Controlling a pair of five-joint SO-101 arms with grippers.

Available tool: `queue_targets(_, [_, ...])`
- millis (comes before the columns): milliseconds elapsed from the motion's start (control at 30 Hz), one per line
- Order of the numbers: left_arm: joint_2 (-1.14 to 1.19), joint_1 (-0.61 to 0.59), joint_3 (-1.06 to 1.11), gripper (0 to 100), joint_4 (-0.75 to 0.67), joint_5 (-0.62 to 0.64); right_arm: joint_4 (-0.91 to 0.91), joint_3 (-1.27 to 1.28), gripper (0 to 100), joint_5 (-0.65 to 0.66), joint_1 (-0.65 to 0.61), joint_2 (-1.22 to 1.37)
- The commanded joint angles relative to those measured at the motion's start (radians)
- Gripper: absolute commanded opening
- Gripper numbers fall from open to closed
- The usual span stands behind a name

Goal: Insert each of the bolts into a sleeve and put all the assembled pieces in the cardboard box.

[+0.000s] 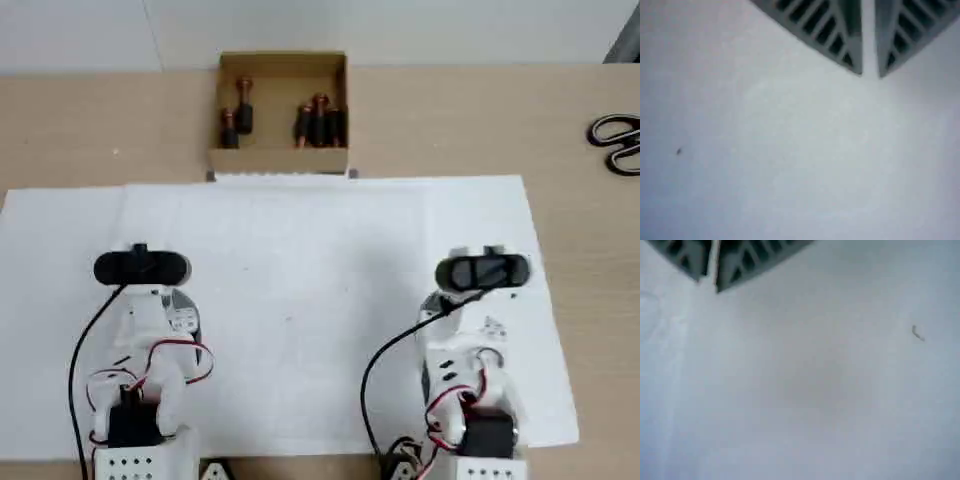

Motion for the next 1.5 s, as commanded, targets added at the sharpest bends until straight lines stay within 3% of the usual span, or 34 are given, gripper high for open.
queue_targets(0, [-0.011, 0.003, -0.002, 1, -0.021, -0.006, -0.079, 0.072, 0.4, 0.032, -0.088, -0.012])
queue_targets(133, [-0.011, 0.003, -0.002, 1, -0.021, -0.006, -0.139, 0.11, 0.4, 0.029, -0.176, -0.012])
queue_targets(1467, [-0.011, 0.003, -0.002, 1, -0.021, -0.006, -0.128, 0.12, 0.4, 0.032, -0.174, -0.008])
